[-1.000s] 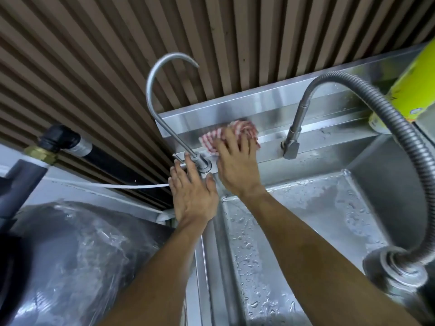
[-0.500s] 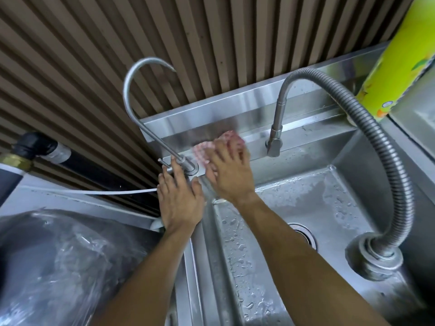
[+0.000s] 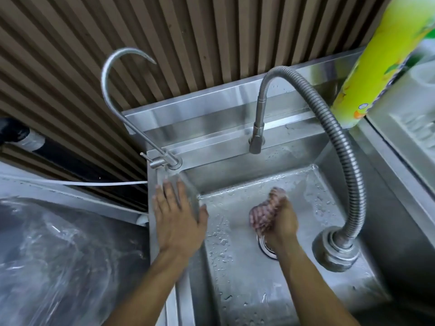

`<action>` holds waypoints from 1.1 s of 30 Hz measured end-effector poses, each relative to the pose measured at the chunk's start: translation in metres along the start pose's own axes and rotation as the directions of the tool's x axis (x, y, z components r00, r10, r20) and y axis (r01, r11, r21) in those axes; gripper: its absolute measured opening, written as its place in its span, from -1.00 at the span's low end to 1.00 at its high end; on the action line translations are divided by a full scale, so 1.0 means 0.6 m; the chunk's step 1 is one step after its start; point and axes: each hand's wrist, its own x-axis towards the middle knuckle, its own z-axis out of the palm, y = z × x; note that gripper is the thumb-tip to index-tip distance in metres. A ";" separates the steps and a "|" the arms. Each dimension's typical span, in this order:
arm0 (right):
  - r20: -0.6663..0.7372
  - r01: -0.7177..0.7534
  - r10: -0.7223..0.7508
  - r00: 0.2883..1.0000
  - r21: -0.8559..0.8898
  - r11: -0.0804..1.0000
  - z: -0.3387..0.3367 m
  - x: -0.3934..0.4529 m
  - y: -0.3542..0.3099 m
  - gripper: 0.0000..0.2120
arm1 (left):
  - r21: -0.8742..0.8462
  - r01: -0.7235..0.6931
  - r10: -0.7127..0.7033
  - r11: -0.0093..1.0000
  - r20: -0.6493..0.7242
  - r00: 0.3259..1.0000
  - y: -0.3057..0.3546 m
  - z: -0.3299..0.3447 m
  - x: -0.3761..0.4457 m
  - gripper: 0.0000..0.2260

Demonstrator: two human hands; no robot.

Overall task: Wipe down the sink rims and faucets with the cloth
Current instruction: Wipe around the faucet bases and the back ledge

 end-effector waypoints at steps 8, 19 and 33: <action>0.225 0.567 -0.552 0.803 -0.573 0.592 0.032 0.117 -0.185 -0.61 | -0.119 -0.311 0.277 0.943 -0.239 0.931 0.112 -0.063 0.113 -0.61; 0.912 0.791 0.103 0.397 -0.283 -0.543 0.066 0.219 -0.255 -0.25 | 0.079 -0.625 0.628 0.777 -0.033 0.777 0.105 0.006 0.243 -0.38; 0.783 0.627 -0.132 0.608 -0.575 -0.525 0.040 0.212 -0.255 -0.41 | -0.041 -0.562 0.546 0.826 -0.187 0.817 0.126 0.000 0.227 -0.28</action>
